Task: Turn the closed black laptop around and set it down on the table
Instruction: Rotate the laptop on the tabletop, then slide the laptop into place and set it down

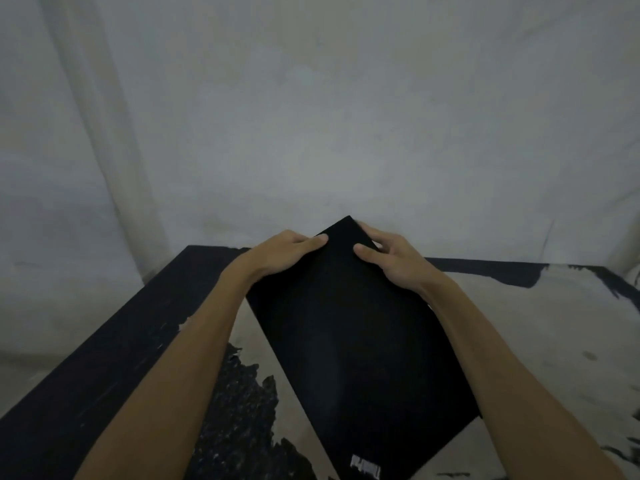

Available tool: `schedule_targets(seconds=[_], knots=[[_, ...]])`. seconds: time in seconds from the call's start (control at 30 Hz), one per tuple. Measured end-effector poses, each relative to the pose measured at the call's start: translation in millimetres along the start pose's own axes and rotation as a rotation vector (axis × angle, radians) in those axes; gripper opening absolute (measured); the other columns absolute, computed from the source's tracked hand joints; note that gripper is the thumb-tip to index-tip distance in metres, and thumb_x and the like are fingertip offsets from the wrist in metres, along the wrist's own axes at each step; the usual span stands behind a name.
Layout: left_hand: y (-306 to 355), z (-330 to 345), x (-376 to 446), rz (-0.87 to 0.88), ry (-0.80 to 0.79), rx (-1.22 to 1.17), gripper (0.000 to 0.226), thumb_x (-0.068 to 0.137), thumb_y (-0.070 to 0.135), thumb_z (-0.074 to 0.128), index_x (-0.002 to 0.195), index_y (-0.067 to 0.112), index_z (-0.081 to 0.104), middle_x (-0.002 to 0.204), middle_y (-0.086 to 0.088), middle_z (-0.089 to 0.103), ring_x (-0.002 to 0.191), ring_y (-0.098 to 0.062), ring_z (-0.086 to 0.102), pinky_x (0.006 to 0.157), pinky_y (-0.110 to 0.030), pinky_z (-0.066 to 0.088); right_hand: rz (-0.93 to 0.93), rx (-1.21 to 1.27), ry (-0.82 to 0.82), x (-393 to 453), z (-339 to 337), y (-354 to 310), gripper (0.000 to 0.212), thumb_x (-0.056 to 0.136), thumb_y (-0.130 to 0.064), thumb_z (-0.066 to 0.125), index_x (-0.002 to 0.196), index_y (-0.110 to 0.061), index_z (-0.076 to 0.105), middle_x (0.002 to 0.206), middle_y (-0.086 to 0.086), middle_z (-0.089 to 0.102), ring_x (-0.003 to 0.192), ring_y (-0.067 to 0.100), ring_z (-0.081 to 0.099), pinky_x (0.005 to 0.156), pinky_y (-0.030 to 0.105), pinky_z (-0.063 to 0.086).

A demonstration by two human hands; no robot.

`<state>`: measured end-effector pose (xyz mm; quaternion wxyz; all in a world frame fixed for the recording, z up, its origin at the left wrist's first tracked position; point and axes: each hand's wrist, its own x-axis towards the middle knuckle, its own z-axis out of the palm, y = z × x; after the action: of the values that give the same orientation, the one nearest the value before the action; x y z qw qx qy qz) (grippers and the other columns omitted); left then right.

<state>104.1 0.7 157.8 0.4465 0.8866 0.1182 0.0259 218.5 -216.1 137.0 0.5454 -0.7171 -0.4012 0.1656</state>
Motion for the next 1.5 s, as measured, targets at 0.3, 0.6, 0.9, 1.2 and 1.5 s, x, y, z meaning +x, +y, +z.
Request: schedule_targets(seconds=[0.3, 0.6, 0.9, 1.2, 1.5], knots=[[1, 26, -4, -0.001, 0.146, -0.316, 0.056, 0.09, 0.069, 0.058, 0.099, 0.02, 0.083, 0.094, 0.001, 0.084, 0.084, -0.018, 0.081, 0.079, -0.034, 0.061, -0.014, -0.146, -0.106, 2, -16, -19, 0.049, 0.098, -0.038, 0.064, 0.146, -0.031, 0.057, 0.142, -0.012, 0.064, 0.118, 0.008, 0.068, 0.096, 0.032, 0.058], [-13, 39, -6, -0.069, 0.377, -0.635, 0.051, 0.09, 0.068, 0.059, 0.098, 0.021, 0.079, 0.085, 0.01, 0.083, 0.074, -0.012, 0.079, 0.054, -0.021, 0.059, 0.147, -0.915, 0.233, -19, -56, -17, 0.072, 0.082, -0.085, 0.036, 0.08, -0.024, 0.075, 0.076, -0.002, 0.07, 0.072, 0.019, 0.067, 0.07, 0.037, 0.054], [-30, 59, 0, -0.154, 0.583, -0.891, 0.042, 0.094, 0.062, 0.058, 0.093, 0.024, 0.075, 0.092, 0.003, 0.08, 0.088, -0.019, 0.073, 0.057, -0.027, 0.055, -0.005, -0.59, 0.639, -43, -91, 37, 0.074, 0.093, -0.06, 0.058, 0.154, -0.023, 0.039, 0.122, 0.005, 0.064, 0.108, 0.026, 0.063, 0.087, 0.035, 0.053], [-41, 95, 26, -0.19, 0.585, -0.877, 0.037, 0.1, 0.057, 0.051, 0.094, 0.026, 0.071, 0.104, 0.001, 0.074, 0.096, -0.02, 0.069, 0.07, -0.032, 0.052, 0.016, -0.159, 0.564, -66, -75, 97, 0.045, 0.098, -0.037, 0.063, 0.141, -0.029, 0.055, 0.121, -0.014, 0.066, 0.106, -0.005, 0.061, 0.082, 0.011, 0.049], [-68, 128, 82, -0.188, 0.521, -0.698, 0.018, 0.104, 0.035, 0.056, 0.098, 0.025, 0.07, 0.106, -0.003, 0.075, 0.101, -0.023, 0.07, 0.082, -0.036, 0.057, 0.17, -0.093, 0.622, -55, -95, 154, 0.035, 0.097, -0.033, 0.065, 0.131, -0.024, 0.065, 0.116, -0.009, 0.072, 0.106, 0.009, 0.068, 0.088, 0.032, 0.058]])
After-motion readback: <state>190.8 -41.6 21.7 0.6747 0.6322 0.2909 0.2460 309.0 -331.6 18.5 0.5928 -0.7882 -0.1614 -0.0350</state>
